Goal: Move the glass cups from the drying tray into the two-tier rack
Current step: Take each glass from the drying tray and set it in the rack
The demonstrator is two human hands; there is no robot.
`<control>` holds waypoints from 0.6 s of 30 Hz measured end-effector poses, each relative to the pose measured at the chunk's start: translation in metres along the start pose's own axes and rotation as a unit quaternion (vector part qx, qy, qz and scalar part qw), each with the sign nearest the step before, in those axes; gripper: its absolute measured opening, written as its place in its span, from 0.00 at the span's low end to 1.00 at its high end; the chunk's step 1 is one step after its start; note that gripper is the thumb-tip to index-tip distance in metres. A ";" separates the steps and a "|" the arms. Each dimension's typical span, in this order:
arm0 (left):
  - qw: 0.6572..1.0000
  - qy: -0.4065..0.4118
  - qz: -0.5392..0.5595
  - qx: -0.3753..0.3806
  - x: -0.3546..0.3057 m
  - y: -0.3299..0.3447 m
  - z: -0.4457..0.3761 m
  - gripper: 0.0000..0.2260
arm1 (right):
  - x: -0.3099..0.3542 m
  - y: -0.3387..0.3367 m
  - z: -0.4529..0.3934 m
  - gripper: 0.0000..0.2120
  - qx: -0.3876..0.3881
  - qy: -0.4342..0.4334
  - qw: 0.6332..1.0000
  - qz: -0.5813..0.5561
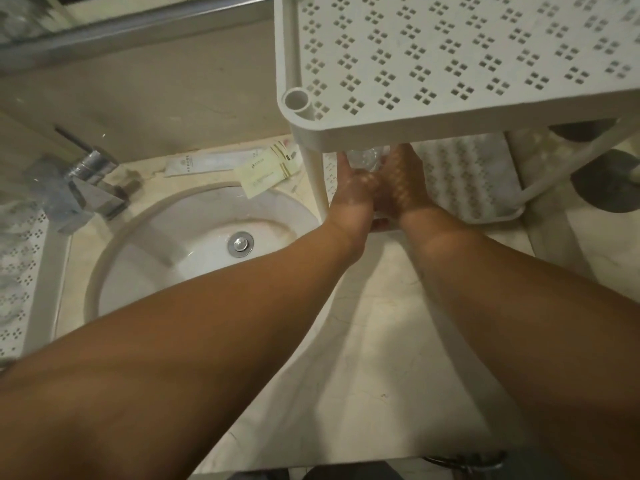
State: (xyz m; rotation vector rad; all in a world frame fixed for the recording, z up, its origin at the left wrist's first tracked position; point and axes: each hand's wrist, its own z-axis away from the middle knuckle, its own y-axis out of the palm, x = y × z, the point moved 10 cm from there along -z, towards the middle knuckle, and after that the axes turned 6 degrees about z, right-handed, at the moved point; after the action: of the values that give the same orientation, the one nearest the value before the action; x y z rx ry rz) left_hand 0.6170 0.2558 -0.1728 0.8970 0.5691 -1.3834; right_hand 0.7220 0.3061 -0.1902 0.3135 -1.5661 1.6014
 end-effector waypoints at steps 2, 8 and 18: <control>1.000 0.003 0.004 0.002 0.000 0.000 0.004 0.29 | 0.001 -0.004 0.006 0.31 -0.010 -0.007 1.000 0.003; 0.999 0.001 -0.013 0.030 0.005 -0.007 0.027 0.43 | -0.008 -0.012 0.035 0.33 -0.016 0.027 0.997 -0.069; 0.989 0.021 -0.096 0.109 -0.008 -0.040 0.094 0.35 | 0.016 -0.019 0.144 0.26 -0.029 0.043 0.980 -0.195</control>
State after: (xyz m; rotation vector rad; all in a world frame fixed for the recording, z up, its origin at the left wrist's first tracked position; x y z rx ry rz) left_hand 0.5619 0.1862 -0.1210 1.0693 0.5549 -1.6269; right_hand 0.6723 0.1784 -0.1392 0.4812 -1.3826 1.2472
